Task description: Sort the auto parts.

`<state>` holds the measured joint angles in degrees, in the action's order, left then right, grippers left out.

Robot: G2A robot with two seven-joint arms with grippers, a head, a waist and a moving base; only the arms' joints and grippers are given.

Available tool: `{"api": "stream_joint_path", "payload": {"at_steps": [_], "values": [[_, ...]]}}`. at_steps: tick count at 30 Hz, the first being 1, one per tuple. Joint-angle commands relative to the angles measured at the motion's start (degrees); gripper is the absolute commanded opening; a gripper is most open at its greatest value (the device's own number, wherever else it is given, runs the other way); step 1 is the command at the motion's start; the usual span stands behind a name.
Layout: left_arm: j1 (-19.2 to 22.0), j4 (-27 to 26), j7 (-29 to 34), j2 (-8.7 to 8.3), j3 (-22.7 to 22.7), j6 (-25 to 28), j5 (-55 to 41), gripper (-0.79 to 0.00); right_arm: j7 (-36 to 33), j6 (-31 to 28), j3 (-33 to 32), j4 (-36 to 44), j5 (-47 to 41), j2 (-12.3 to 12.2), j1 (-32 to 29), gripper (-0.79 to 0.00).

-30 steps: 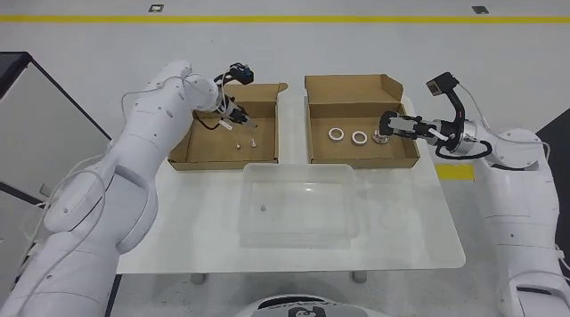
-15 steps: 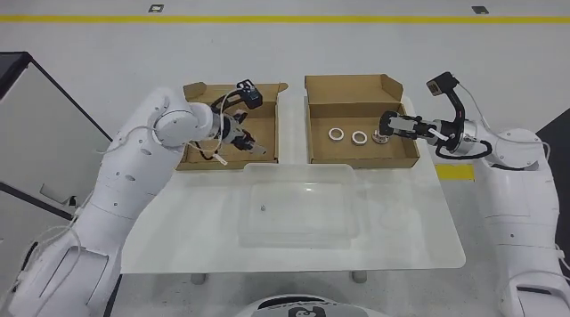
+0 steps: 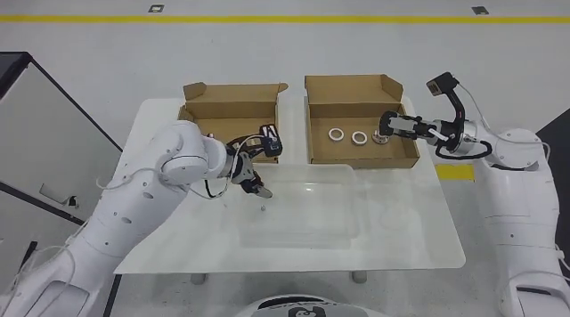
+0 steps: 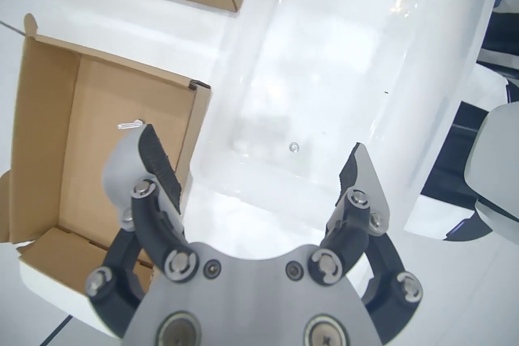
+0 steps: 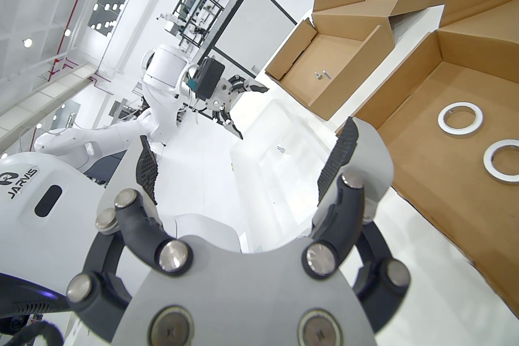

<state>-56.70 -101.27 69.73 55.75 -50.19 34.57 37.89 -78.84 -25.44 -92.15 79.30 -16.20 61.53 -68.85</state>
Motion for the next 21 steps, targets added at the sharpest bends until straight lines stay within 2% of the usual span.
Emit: {"api": "stream_joint_path", "payload": {"at_steps": [1,5,14,21], "values": [[1.4,0.0,0.2,-1.00,2.4,-0.2,-2.0,0.000,0.0,0.0,0.0,0.0,0.0,0.0,0.0,0.000],[4.1,0.7,1.5,-2.31,5.1,-1.5,-4.2,0.000,0.0,0.0,0.0,0.0,0.0,0.0,0.0,0.000],[4.1,0.7,1.5,-2.31,5.1,-1.5,-4.2,0.000,0.0,0.0,0.0,0.0,0.0,0.0,0.0,0.000],[3.8,-6.4,2.0,-2.65,8.6,-2.1,2.9,0.000,0.0,0.0,0.0,0.0,0.0,0.0,0.0,0.000]]}}
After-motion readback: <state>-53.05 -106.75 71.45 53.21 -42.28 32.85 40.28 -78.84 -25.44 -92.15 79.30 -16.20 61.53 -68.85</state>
